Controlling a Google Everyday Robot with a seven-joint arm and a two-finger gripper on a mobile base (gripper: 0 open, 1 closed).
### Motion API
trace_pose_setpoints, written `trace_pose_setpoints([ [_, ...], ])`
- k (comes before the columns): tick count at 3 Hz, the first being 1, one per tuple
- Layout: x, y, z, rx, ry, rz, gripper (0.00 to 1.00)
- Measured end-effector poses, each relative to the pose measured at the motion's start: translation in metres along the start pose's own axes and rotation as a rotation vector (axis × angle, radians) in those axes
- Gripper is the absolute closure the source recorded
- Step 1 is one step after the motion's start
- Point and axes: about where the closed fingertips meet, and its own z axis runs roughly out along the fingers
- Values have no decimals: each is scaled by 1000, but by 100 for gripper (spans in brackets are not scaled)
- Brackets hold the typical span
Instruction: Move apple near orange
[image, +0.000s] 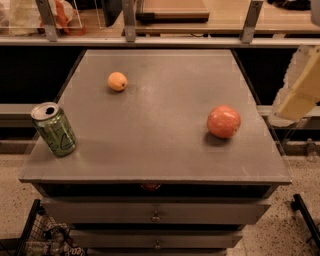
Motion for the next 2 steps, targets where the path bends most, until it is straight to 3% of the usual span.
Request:
trace_pose_setpoints([
  [1, 0, 5, 29, -38, -84, 30, 0],
  [2, -12, 15, 67, -105, -207, 87, 0],
])
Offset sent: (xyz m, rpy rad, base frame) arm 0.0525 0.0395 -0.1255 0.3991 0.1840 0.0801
